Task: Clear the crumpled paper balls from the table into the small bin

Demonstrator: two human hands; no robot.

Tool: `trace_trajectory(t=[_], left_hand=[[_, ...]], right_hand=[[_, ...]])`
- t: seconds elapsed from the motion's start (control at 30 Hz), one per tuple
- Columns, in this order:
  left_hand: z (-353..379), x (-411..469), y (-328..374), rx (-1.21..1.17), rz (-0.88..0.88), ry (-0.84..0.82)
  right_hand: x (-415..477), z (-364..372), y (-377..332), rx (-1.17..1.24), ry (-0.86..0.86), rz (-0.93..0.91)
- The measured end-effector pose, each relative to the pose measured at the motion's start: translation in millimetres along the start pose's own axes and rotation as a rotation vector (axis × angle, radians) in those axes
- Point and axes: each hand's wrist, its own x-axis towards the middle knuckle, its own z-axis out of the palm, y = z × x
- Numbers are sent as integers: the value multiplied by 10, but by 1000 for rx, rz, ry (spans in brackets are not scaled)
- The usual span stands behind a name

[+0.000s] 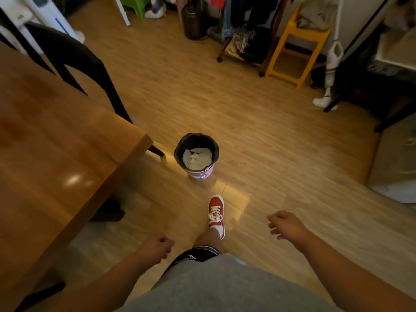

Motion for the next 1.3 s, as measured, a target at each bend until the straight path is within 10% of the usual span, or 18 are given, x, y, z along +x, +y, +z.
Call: trace_trajectory(t=[0.87,1.3], left_hand=[[-317,1845,4995,68,227,-22],[-715,2227,5134,3,-17,158]], right_hand=[[2181,-2764,-1493,-133,97,165],[3581,-3286,-4026,-443,-108,-110]])
